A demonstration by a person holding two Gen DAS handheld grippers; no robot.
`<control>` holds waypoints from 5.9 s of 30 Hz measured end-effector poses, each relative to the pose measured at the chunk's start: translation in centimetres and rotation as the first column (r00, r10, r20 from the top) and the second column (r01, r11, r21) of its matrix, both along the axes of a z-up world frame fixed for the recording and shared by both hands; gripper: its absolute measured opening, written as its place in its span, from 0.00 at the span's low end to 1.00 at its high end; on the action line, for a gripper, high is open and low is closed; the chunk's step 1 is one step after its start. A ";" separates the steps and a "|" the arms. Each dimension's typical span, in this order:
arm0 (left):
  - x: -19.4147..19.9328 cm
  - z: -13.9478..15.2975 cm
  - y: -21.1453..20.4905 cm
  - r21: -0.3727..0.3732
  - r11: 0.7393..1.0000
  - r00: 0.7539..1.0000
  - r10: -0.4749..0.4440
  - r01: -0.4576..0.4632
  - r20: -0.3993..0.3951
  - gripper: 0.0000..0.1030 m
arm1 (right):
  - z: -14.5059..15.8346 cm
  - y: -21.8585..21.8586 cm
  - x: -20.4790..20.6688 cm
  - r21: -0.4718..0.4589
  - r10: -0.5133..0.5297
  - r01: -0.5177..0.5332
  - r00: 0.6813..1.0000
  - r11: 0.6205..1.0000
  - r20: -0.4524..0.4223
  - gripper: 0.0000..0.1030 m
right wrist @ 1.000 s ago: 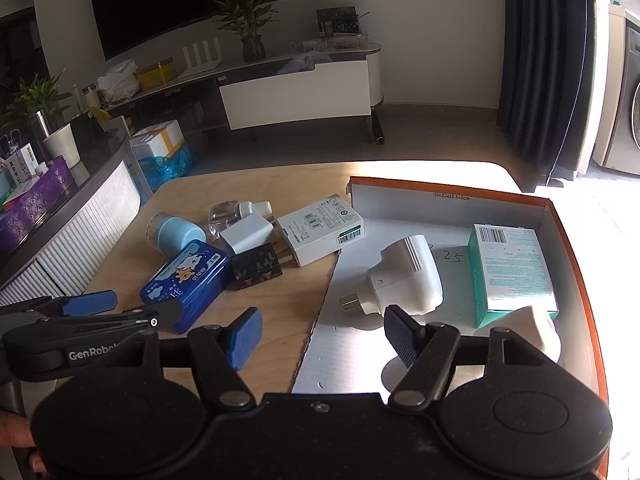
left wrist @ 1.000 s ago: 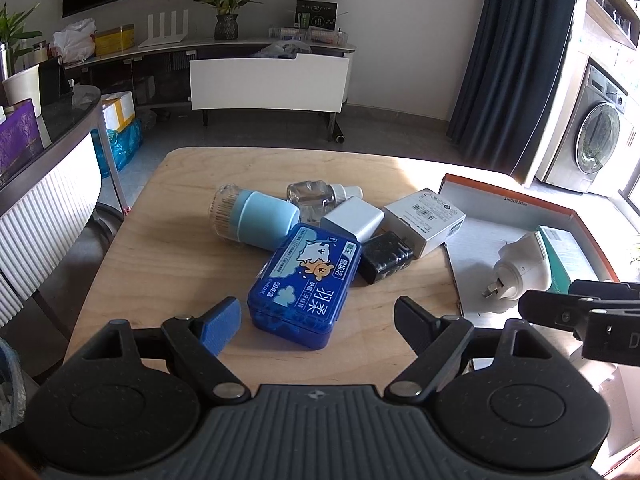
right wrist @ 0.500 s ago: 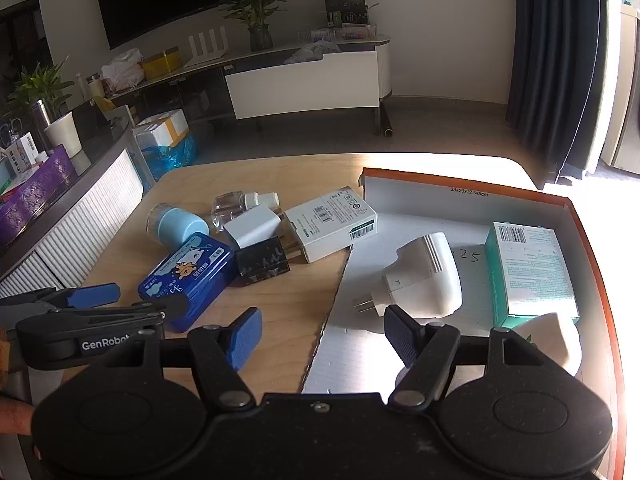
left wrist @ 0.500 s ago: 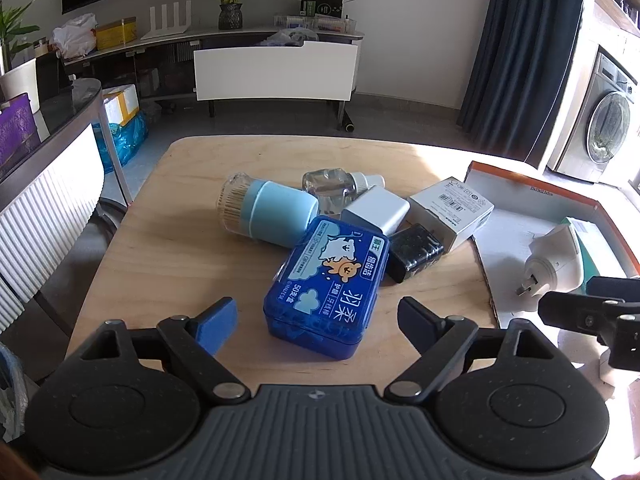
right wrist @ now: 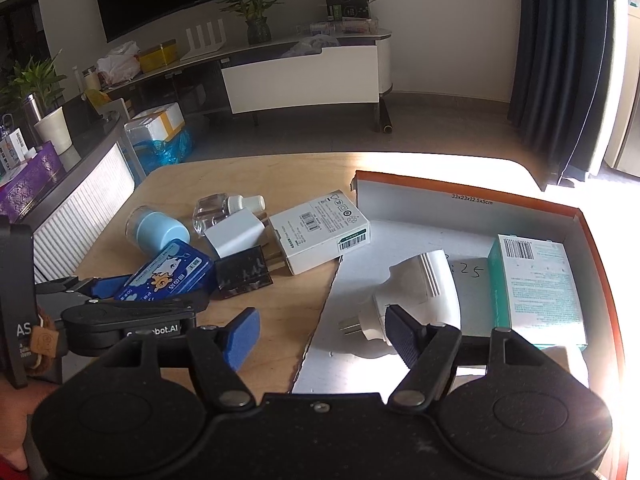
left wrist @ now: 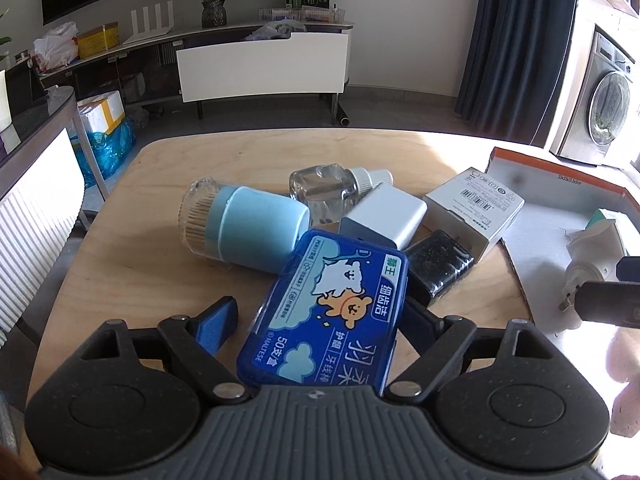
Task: Organize rigid objects
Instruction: 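Close left tool on blue tin while right tool grasps white adapter box, then carry blue tin with left tool while right tool carries white box to tray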
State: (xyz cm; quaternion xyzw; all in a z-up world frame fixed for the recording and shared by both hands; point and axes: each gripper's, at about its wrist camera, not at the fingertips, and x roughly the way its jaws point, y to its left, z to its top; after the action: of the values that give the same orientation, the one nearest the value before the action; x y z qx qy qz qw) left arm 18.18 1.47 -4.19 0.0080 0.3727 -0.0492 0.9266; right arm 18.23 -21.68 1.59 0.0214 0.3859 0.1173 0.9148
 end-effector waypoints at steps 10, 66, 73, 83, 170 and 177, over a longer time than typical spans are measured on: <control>-1.5 0.5 0.5 -0.034 0.998 0.998 -0.048 0.049 0.031 0.61 | -0.5 0.7 5.7 -0.061 0.106 -0.105 0.994 0.993 0.016 0.89; -9.8 6.7 2.6 -0.119 0.988 0.982 0.117 -0.099 0.146 0.60 | 4.2 3.4 -7.0 0.017 0.055 -0.056 0.996 0.998 0.071 0.90; -10.6 7.4 1.8 -0.117 0.990 0.981 0.101 -0.082 0.165 0.61 | 5.1 2.5 -8.5 0.029 0.032 -0.035 0.995 0.999 0.091 0.90; -11.2 7.9 0.6 -0.110 0.993 0.981 0.065 -0.045 0.184 0.61 | 5.8 0.5 -9.9 0.037 -0.004 -0.001 0.994 0.999 0.113 0.90; -8.3 7.4 -9.7 -0.077 0.963 0.951 -0.237 0.256 0.201 0.61 | 6.7 -10.4 -8.4 0.081 -0.306 0.297 0.940 0.951 0.149 0.90; -7.7 7.1 -10.1 -0.073 0.959 0.947 -0.254 0.273 0.196 0.61 | 6.3 -10.7 -7.9 0.084 -0.312 0.302 0.940 0.949 0.142 0.90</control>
State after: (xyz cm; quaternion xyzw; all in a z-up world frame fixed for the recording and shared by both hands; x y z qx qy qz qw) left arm 10.51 -8.59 2.89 0.0165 0.2779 -0.1901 0.9415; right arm 10.31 -32.37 7.93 0.1001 0.3026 -0.0138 0.9477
